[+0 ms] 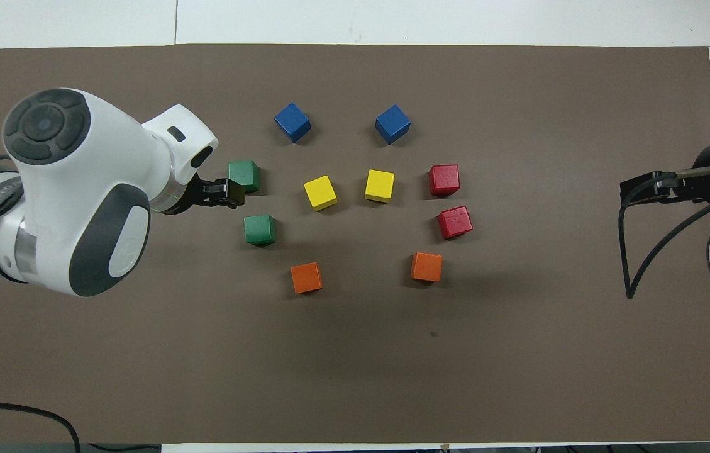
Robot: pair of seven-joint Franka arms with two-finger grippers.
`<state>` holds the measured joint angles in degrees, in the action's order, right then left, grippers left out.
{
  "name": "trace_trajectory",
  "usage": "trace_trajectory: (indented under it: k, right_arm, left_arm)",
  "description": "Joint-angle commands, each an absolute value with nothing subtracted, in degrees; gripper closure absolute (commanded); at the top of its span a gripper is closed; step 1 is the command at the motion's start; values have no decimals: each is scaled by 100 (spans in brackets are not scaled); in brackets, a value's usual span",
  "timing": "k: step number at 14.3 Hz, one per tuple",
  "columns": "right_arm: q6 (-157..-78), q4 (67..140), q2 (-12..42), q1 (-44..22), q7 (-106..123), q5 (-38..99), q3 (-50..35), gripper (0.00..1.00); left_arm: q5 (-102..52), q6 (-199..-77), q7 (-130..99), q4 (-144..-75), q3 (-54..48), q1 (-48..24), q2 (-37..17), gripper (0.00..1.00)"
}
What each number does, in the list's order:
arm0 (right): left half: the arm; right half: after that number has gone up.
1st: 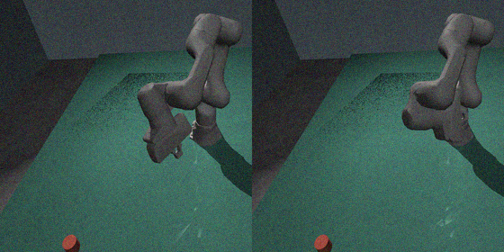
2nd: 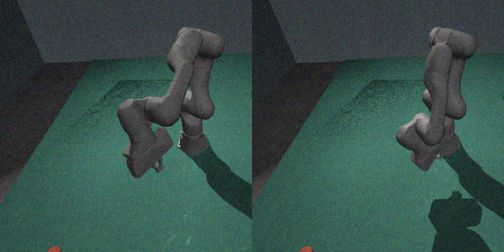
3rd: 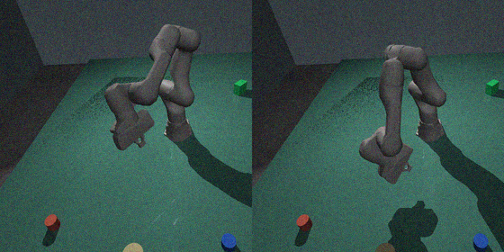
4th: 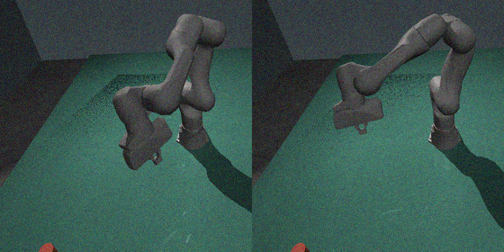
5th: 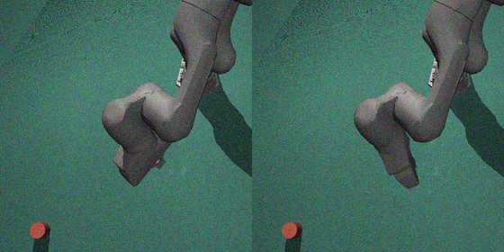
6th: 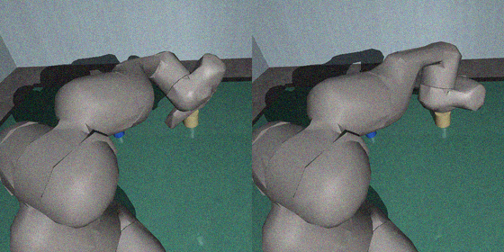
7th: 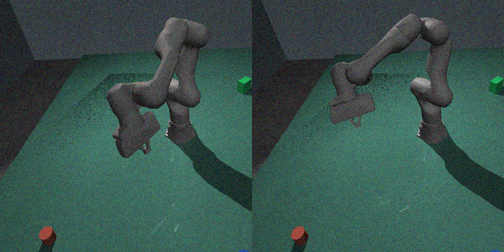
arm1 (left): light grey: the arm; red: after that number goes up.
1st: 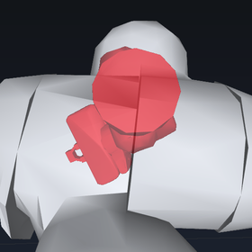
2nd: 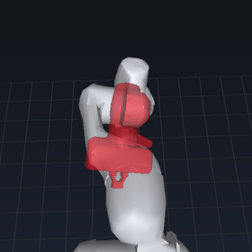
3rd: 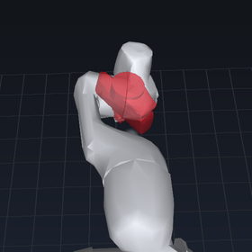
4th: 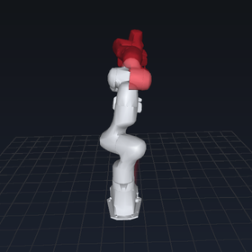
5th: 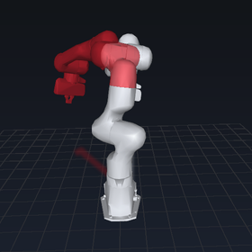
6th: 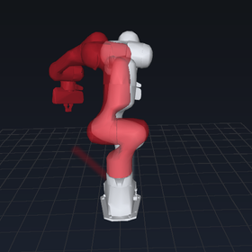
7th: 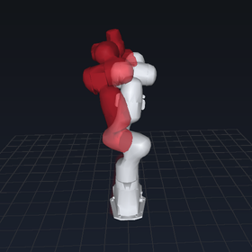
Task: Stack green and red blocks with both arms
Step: 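Reach the left gripper to the nearer green cube and grasp it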
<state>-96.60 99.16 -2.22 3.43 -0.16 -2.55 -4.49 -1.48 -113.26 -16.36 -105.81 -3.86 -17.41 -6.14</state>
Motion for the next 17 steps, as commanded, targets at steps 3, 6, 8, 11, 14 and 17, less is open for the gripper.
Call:
trace_trajectory:
  k: [3,6,8,11,14,17]
  right_arm:
    - [-9782,10081,-343,413,97,-211,-483,0]
    - [-9782,10081,-343,378,88,-211,-483,0]
    - [-9782,10107,-343,360,79,-211,-492,0]
    - [-9922,10143,-360,221,70,-115,-510,0]
    - [-10273,10151,-125,37,-130,193,-518,0]
    - [-10817,10116,438,-569,-456,185,-518,0]
  left_arm:
    - [-193,-11952,-2010,-11004,-290,-1872,-745,0]
    - [-185,-12216,-2153,-11004,-281,-1925,-940,0]
    - [-185,-12374,-2171,-11004,-281,-1925,-1063,0]
    - [-185,-12594,-2311,-11004,-273,-1960,-1335,0]
    - [-123,-12796,-2557,-11004,-264,-2136,-1616,0]
    - [-114,-12823,-2575,-11047,-264,-2188,-1687,0]
